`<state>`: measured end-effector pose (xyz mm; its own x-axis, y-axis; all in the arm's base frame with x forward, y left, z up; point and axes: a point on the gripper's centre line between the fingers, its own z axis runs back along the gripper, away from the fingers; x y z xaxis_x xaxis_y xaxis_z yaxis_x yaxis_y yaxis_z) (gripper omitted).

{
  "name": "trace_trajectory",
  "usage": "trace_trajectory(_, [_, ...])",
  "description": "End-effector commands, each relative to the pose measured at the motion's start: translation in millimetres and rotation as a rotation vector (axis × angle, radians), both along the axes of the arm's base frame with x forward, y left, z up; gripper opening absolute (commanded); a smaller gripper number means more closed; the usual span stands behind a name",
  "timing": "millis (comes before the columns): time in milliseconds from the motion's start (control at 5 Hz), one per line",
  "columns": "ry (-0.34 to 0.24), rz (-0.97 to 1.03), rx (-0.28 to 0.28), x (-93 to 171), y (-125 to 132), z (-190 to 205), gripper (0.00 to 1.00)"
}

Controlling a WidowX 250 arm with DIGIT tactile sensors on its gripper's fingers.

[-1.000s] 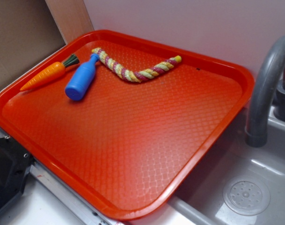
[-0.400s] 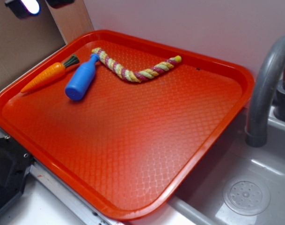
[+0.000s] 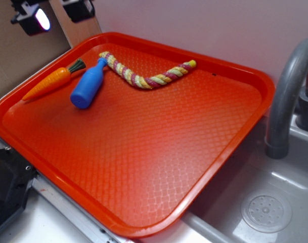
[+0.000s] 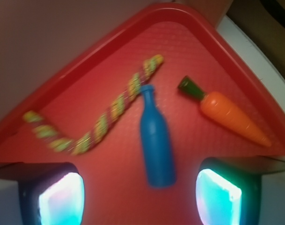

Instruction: Grab the blue bottle.

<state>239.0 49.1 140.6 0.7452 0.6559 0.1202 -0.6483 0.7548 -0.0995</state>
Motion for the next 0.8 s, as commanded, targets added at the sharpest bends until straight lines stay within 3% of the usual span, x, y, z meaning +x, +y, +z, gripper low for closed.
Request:
trace_trajectory(0, [0.043,-0.006,0.086,11.5,12.8,-37.0,1.0])
trace_trajectory(200, [0.093,-0.046,0.091,10.5,7.0,-63.4,1.0])
trace_trajectory(600, [0.177,-0.119,0.153,1.8,-3.7,-114.1,1.0])
